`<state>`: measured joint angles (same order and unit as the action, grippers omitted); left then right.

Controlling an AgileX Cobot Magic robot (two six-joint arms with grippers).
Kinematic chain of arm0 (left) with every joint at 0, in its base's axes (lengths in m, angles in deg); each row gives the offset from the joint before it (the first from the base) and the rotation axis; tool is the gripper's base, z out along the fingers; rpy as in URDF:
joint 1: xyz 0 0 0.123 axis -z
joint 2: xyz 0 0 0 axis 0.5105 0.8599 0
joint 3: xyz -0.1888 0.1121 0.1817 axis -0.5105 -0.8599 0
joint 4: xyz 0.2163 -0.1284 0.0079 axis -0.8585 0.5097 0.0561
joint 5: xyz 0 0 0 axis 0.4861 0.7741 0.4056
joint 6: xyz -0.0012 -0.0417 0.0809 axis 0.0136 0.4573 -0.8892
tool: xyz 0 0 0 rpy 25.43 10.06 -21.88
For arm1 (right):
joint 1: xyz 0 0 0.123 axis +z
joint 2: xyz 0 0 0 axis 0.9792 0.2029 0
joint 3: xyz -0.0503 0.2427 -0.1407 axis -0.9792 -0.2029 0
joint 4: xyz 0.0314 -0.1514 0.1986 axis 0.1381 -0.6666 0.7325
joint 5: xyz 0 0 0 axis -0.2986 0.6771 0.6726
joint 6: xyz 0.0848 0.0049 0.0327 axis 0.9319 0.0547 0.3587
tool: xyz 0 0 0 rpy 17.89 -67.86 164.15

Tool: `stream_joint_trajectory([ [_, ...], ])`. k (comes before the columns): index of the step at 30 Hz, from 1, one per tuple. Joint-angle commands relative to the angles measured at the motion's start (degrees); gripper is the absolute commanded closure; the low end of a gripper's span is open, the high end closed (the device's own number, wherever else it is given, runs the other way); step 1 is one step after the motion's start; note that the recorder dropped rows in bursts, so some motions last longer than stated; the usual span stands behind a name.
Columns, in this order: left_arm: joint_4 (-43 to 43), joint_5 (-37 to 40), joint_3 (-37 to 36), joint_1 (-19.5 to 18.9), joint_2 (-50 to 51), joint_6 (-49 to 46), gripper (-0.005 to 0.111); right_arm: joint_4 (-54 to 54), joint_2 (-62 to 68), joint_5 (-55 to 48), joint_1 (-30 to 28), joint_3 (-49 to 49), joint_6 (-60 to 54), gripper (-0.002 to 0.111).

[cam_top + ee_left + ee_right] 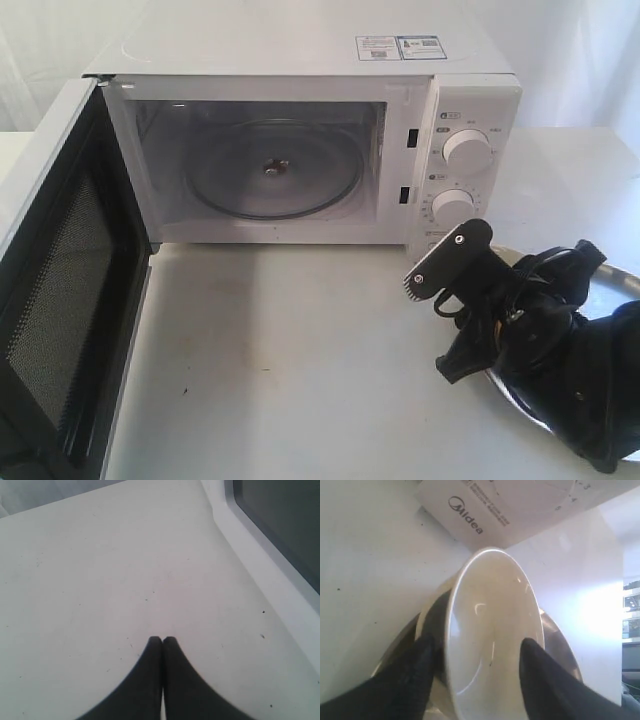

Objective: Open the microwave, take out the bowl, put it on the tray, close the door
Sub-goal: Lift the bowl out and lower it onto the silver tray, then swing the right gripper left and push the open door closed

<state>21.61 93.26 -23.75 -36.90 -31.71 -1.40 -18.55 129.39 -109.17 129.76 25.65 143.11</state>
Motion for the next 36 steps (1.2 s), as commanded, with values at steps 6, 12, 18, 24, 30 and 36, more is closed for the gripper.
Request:
stream_joint_trajectory([
  [6,0.41,0.12,0.14,0.01,-0.12,0.24,0.107,-0.31,-3.77,-0.03,1.77,0.37,3.39,0.092],
  [12,0.41,0.12,0.14,0.01,-0.12,0.24,0.107,-0.31,-11.88,5.02,5.99,0.37,2.78,0.108],
  [18,0.41,0.12,0.14,0.01,-0.12,0.24,0.107,-0.31,-21.46,21.05,9.76,2.01,0.72,0.108],
  [24,0.41,0.12,0.14,0.01,-0.12,0.24,0.107,-0.31,-24.24,40.28,14.56,13.26,-2.39,0.108],
  [30,0.41,0.12,0.14,0.01,-0.12,0.24,0.107,-0.31,-13.9,39.96,21.23,30.51,-2.76,0.108],
  [36,0.41,0.12,0.14,0.01,-0.12,0.24,0.107,-0.31,2.26,39.62,27.34,47.3,-19.46,0.108],
])
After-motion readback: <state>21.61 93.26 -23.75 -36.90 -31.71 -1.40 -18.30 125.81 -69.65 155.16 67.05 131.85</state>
